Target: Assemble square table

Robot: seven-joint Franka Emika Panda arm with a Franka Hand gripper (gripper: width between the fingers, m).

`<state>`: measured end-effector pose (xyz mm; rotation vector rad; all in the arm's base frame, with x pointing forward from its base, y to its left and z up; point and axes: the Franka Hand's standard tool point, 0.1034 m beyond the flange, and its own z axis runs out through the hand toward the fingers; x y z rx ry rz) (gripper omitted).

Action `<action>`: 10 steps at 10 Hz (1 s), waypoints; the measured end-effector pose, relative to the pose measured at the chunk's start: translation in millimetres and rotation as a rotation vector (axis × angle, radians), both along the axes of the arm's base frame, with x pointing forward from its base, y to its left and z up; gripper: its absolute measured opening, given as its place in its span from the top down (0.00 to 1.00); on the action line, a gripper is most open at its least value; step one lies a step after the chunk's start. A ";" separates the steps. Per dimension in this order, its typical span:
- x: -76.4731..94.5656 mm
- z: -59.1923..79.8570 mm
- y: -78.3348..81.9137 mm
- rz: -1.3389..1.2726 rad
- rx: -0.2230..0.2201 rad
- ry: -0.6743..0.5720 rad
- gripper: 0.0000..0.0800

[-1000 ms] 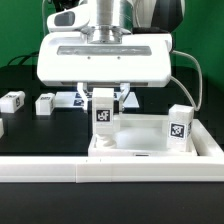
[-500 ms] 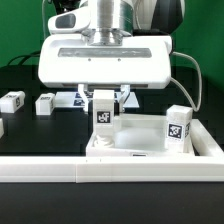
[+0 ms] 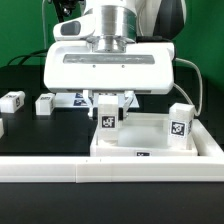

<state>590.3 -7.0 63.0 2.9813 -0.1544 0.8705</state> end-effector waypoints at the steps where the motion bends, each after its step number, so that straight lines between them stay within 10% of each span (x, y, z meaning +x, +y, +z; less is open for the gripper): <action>1: -0.1 -0.3 0.3 0.000 -0.001 -0.001 0.64; 6: -2.6 -4.0 0.8 -0.001 0.008 0.032 0.57; 8: -2.9 -4.5 0.9 -0.001 0.008 0.034 0.24; 10: -3.1 -4.9 0.8 -0.001 0.008 0.034 0.20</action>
Offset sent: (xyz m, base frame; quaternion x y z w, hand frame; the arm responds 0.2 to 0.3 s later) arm -0.0127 -0.0045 0.0009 -0.0090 0.0457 0.0192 0.9987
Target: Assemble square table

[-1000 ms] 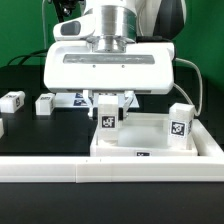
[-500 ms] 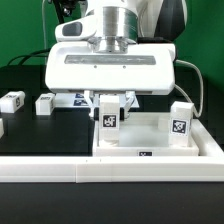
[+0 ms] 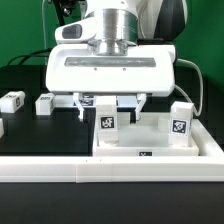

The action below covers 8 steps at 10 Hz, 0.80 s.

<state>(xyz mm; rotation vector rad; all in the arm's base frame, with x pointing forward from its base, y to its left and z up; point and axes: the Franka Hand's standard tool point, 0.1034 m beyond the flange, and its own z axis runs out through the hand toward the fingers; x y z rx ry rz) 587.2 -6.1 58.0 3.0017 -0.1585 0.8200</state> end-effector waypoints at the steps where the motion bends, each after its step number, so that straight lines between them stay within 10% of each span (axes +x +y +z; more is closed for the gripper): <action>1: -0.1 -0.2 0.0 0.000 0.000 0.000 0.19; 8: 4.9 42.6 -10.6 0.020 0.030 0.079 0.19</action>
Offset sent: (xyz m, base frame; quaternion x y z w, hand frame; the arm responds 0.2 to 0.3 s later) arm -0.0123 -0.0045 0.0478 0.0131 -0.0719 -0.0228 0.9971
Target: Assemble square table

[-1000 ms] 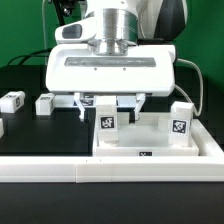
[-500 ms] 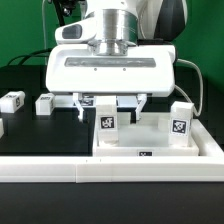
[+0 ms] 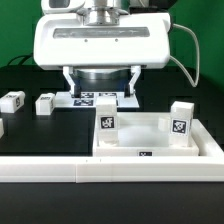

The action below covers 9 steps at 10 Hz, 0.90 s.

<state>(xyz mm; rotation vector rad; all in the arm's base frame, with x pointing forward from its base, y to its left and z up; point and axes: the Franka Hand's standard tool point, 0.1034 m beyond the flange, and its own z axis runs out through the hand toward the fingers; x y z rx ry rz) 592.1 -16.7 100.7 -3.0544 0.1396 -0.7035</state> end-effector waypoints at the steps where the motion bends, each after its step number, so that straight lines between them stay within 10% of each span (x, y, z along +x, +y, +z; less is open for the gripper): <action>1: -1.9 -2.6 0.8 0.001 0.007 0.026 0.19; 6: 0.2 -13.8 12.4 0.042 0.116 0.387 0.19; 9: 8.5 -19.2 7.4 0.037 0.118 0.402 0.19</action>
Offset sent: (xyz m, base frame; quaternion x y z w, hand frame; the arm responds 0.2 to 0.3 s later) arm 0.0111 -0.0007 -0.0045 0.0062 -0.1935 -0.0043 0.9811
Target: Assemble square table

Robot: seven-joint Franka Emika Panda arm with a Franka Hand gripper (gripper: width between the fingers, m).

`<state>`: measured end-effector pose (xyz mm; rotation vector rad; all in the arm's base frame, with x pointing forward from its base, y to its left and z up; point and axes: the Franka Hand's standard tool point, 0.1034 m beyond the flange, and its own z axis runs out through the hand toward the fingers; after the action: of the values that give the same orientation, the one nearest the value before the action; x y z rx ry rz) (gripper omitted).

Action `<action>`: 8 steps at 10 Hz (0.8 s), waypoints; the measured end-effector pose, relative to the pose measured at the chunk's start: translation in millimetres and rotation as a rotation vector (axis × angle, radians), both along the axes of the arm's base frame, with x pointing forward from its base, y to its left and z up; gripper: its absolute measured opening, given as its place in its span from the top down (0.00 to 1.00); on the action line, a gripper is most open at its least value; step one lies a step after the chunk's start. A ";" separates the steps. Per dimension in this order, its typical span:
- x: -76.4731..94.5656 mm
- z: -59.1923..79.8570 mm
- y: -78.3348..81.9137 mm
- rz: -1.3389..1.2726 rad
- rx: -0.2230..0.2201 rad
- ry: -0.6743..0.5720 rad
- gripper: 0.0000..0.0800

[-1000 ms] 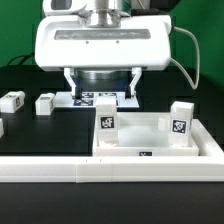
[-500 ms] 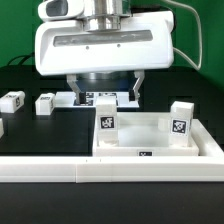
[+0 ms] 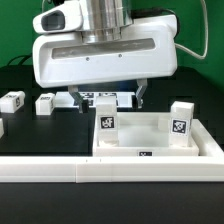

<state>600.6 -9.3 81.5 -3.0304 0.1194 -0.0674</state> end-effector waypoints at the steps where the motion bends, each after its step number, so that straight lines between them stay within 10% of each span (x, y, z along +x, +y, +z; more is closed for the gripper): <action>1: -0.6 -1.5 -2.2 -0.003 -0.002 0.003 0.19; 6: -0.5 -2.8 4.1 -0.010 -0.007 -0.014 0.21; 8: -0.5 -2.9 4.1 -0.011 -0.007 -0.014 0.64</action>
Offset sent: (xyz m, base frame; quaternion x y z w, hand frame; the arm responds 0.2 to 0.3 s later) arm -0.0089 -0.0006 0.0031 -0.0494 0.0089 0.0223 0.9985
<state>600.1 -5.2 78.6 -3.0363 0.1343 -0.0896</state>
